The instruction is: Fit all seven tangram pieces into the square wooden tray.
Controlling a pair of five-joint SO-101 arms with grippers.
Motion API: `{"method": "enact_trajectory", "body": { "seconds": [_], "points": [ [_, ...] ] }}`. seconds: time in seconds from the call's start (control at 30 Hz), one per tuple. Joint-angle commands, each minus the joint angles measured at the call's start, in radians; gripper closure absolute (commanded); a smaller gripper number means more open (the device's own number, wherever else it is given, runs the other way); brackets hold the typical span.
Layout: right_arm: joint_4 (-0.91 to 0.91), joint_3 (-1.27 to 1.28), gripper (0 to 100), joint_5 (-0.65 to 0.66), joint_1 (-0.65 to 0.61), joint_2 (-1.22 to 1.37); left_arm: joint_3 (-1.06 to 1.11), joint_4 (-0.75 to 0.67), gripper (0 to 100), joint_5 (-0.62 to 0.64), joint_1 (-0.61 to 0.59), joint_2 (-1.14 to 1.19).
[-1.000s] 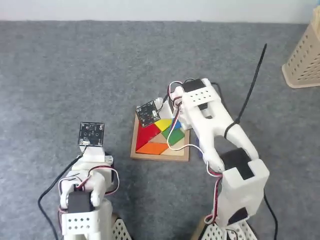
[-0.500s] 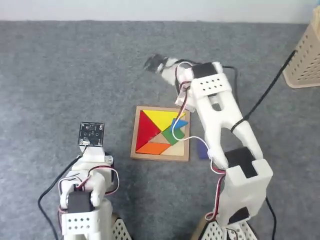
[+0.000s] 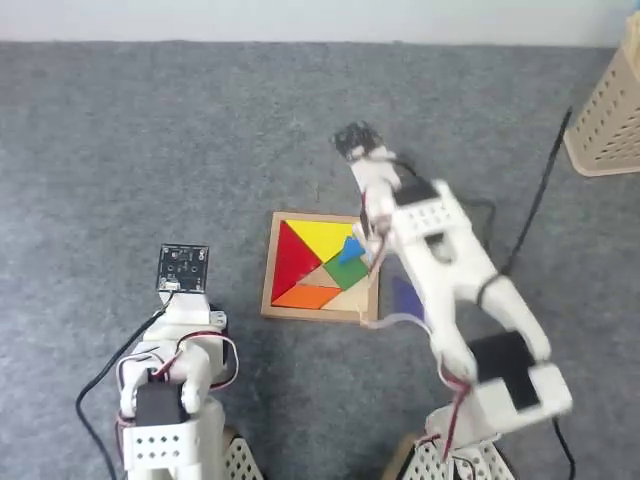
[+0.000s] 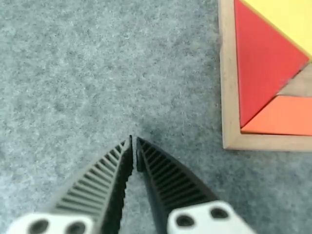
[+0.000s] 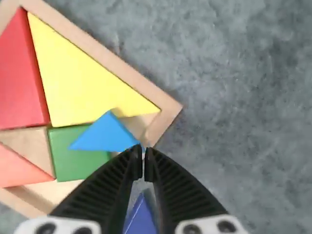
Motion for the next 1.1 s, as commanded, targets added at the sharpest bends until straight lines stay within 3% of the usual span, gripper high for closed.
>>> {"method": "enact_trajectory", "body": {
  "seconds": [0.0, 0.33, 0.53, 1.07],
  "points": [
    [-0.171, 0.183, 99.2, -0.011, 0.005, -0.171, -0.012, 0.005, 99, 0.009, -0.002, -0.017],
    [-0.193, 0.265, 99.2, -0.025, 0.024, -0.222, -0.012, 0.005, 99, 0.009, -0.002, -0.017],
    [-0.205, 0.292, 99.2, -0.130, 0.099, -0.288, -0.012, 0.005, 99, 0.009, -0.002, -0.017],
    [-0.223, 0.387, 99.2, -0.152, 0.042, -0.317, -0.012, 0.005, 99, 0.009, -0.002, -0.017]
  ]
}}
